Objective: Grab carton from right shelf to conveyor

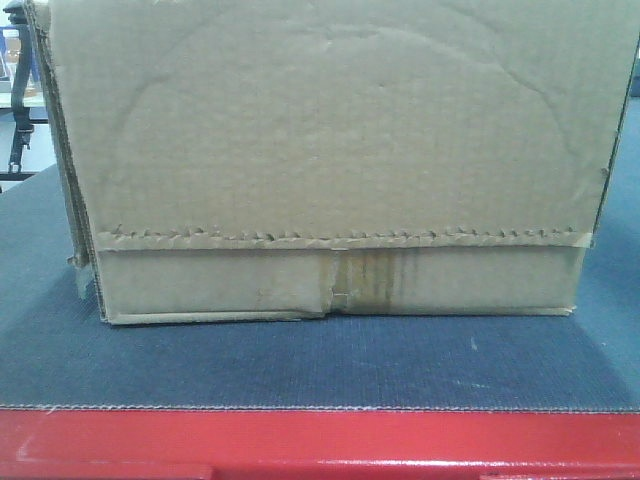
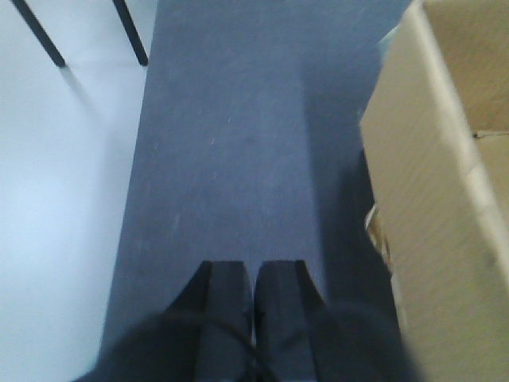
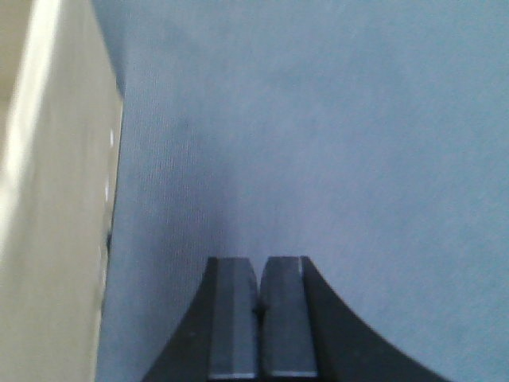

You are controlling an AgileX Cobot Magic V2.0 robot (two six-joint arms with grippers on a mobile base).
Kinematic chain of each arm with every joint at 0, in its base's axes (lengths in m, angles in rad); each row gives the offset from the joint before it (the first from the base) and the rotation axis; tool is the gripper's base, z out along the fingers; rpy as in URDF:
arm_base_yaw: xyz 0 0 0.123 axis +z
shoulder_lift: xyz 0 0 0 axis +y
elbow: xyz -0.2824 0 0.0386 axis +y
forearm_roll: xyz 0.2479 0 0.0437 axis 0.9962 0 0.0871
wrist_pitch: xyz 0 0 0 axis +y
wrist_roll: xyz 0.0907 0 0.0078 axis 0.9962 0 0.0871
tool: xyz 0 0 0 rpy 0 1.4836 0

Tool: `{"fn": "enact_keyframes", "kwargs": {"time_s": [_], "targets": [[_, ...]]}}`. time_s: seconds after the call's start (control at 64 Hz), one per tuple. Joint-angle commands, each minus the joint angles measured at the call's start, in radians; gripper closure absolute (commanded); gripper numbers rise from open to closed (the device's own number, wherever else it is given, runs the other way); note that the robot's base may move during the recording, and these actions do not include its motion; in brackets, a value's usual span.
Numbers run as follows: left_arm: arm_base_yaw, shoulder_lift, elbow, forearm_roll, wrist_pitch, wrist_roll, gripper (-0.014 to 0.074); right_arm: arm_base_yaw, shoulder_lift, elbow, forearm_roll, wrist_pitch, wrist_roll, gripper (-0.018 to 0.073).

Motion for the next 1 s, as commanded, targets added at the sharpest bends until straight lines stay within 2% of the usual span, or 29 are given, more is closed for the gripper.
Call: {"fn": "enact_keyframes", "kwargs": {"time_s": [0.0,0.188,0.438,0.688,0.984], "targets": [[0.034,-0.106,0.161,-0.047,-0.143,-0.001,0.0582,-0.005,-0.071,0.163,-0.007,-0.134,-0.009,0.0634],[0.042,-0.305,0.46,-0.05,-0.327,-0.001,0.0582,-0.005,-0.204,0.423,-0.007,-0.344,-0.009,0.0634],[0.042,-0.598,0.731,-0.05,-0.47,-0.001,0.0582,-0.003,-0.426,0.631,-0.007,-0.49,-0.009,0.0634],[0.042,-0.901,0.826,-0.047,-0.47,-0.001,0.0582,0.01,-0.713,0.747,-0.007,-0.518,-0.009,0.0634],[0.042,-1.1,0.83,-0.047,-0.468,-0.001,0.0582,0.02,-1.096,0.806,-0.007,-0.52,-0.009,0.0634]]}}
